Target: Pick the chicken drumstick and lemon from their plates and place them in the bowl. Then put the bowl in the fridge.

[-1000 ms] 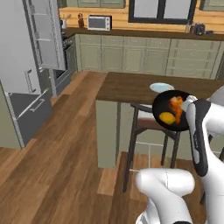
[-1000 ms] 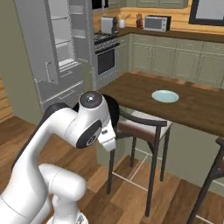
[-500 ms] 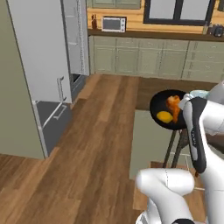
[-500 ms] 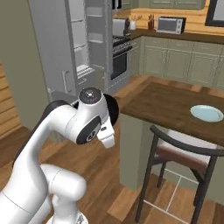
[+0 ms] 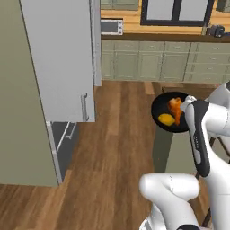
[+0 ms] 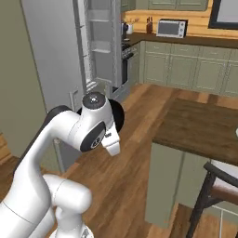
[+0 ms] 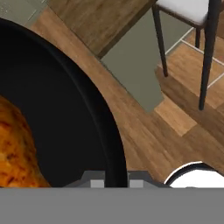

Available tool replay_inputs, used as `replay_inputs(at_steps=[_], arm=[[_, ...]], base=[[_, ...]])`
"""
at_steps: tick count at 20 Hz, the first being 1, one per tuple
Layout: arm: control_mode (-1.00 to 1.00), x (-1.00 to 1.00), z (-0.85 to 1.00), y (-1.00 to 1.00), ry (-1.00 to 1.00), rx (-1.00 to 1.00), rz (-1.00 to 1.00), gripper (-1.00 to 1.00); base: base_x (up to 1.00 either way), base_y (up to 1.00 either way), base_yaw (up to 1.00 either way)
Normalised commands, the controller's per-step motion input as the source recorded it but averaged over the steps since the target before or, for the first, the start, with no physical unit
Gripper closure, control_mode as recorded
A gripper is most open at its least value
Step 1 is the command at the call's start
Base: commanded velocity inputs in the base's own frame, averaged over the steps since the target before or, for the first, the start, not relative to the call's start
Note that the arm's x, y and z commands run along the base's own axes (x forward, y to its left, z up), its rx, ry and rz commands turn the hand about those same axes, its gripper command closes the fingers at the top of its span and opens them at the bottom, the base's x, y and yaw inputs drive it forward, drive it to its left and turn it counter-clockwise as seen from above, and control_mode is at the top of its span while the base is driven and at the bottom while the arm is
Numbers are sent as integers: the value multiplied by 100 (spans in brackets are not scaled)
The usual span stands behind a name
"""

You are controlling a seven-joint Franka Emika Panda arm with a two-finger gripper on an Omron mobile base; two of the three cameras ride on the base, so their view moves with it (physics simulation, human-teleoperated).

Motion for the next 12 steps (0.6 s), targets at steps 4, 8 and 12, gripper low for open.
replay_inputs(at_steps=[4,8,12], arm=[[100,0,0,0,0,0,0,100],[100,0,0,0,0,0,0,100],[100,0,0,0,0,0,0,100]], base=[[100,86,-30],[100,10,-14],[100,14,-2]])
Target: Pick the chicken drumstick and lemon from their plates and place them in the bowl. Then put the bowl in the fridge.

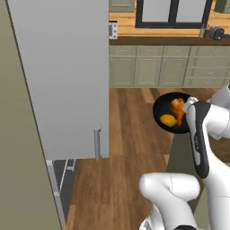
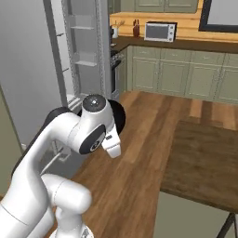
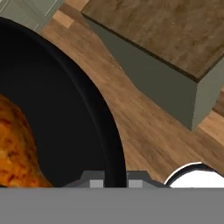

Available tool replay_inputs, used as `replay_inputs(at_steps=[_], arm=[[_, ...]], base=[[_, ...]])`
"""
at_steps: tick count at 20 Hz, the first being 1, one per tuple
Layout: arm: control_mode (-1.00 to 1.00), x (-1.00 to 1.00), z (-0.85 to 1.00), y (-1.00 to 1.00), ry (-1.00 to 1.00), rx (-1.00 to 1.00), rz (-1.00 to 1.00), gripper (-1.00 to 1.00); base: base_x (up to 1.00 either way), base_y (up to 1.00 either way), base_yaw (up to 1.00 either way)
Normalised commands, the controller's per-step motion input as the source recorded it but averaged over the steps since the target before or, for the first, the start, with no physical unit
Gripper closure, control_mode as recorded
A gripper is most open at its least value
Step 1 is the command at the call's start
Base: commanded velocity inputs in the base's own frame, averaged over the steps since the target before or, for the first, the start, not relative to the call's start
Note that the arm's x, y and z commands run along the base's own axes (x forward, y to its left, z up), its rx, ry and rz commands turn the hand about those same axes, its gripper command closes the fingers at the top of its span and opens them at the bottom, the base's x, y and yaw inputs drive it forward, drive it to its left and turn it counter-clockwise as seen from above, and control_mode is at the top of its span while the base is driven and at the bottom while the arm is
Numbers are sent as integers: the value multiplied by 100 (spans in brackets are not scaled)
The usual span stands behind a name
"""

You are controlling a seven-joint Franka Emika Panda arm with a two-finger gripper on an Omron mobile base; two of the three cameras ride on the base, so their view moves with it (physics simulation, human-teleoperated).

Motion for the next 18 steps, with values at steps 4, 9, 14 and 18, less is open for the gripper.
replay_inputs(at_steps=[4,9,14,18], arm=[[100,0,0,0,0,0,0,100],[100,0,0,0,0,0,0,100],[100,0,0,0,0,0,0,100],[100,0,0,0,0,0,0,100]], base=[[100,28,-7],[100,4,-1],[100,-12,2],[87,-77,39]])
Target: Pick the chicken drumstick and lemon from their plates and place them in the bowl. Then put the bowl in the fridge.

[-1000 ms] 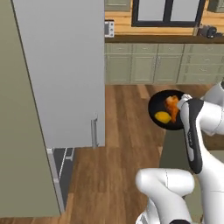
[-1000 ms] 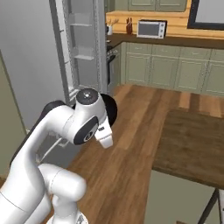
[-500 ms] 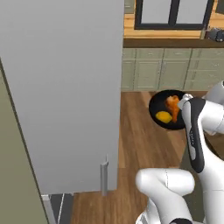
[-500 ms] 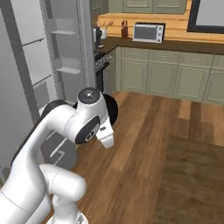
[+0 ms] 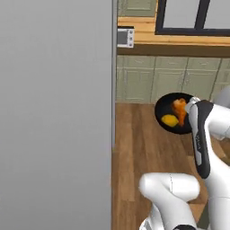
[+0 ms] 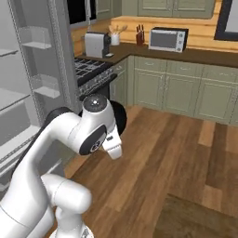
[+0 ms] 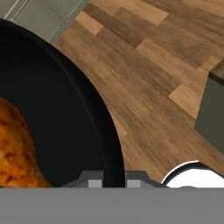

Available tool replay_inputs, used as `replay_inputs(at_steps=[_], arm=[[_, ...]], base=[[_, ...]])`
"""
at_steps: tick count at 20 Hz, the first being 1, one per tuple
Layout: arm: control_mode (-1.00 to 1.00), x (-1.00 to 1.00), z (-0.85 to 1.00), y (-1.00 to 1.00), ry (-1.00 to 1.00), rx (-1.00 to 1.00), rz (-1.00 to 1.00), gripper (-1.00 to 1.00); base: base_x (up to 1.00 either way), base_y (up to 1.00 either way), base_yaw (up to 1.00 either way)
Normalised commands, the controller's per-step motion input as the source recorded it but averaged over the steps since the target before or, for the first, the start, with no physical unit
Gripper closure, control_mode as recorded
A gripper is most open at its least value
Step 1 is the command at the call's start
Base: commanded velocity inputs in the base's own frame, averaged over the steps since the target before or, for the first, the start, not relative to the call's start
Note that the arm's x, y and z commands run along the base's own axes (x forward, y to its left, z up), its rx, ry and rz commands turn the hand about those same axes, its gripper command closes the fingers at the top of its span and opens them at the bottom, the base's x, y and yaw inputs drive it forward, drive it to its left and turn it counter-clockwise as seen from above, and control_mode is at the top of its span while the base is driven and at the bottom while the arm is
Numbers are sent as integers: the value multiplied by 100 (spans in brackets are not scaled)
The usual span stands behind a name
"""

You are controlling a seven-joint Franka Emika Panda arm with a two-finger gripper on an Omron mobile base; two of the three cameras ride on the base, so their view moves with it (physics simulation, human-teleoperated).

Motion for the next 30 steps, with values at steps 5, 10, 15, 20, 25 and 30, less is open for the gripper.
replay_inputs(at_steps=[5,10,15,20,25,30], arm=[[100,0,0,0,0,0,0,100],[100,0,0,0,0,0,0,100],[100,0,0,0,0,0,0,100],[100,0,0,0,0,0,0,100],[100,0,0,0,0,0,0,100],[100,0,0,0,0,0,0,100]], base=[[45,-69,66],[9,-42,75],[81,0,72],[99,18,33],[44,9,60],[18,31,65]])
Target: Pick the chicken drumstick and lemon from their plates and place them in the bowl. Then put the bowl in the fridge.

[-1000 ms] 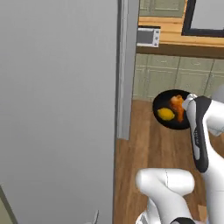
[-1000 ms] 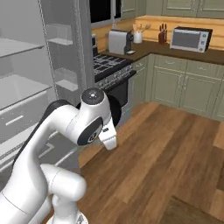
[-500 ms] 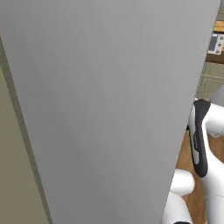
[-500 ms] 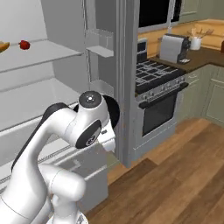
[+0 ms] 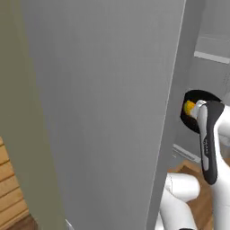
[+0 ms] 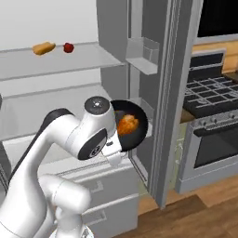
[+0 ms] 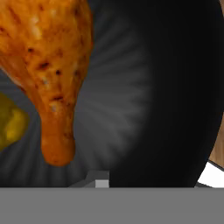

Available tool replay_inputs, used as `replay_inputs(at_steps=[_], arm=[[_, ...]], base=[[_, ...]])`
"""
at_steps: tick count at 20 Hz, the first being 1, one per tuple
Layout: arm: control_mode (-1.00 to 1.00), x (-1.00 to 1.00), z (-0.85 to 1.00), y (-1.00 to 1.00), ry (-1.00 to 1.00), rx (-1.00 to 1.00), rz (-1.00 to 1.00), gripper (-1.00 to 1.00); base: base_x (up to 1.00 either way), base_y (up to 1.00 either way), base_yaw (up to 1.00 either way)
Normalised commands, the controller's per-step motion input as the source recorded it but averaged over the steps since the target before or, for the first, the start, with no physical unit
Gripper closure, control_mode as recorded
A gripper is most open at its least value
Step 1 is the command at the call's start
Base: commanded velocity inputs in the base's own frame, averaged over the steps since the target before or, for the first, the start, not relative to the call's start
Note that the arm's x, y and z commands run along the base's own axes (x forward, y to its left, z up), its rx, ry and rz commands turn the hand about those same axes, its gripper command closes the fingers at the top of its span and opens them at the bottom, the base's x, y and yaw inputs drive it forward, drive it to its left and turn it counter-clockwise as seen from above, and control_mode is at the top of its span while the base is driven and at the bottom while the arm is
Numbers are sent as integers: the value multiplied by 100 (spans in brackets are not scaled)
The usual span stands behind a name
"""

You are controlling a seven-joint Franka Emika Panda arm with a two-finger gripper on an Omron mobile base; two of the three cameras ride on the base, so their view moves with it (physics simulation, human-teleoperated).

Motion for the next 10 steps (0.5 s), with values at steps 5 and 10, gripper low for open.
replay_inputs(at_steps=[5,10], arm=[[100,0,0,0,0,0,0,100],[100,0,0,0,0,0,0,100]], base=[[4,61,68],[0,50,67]])
